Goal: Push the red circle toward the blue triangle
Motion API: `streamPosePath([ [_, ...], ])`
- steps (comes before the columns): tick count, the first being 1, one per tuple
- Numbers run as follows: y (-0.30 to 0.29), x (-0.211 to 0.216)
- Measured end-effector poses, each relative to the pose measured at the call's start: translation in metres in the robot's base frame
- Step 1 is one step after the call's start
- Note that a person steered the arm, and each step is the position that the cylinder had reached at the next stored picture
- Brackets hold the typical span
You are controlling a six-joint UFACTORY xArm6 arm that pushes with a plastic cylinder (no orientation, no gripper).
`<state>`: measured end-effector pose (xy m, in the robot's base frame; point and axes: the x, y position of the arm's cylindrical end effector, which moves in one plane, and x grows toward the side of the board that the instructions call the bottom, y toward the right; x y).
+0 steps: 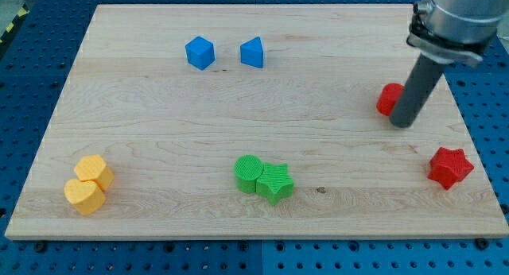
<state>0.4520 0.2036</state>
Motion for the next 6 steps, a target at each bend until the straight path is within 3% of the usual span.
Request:
streamPosePath([
  [2, 0.000, -0.070],
  [4, 0.017, -0.077],
  [6, 0.020, -0.121],
])
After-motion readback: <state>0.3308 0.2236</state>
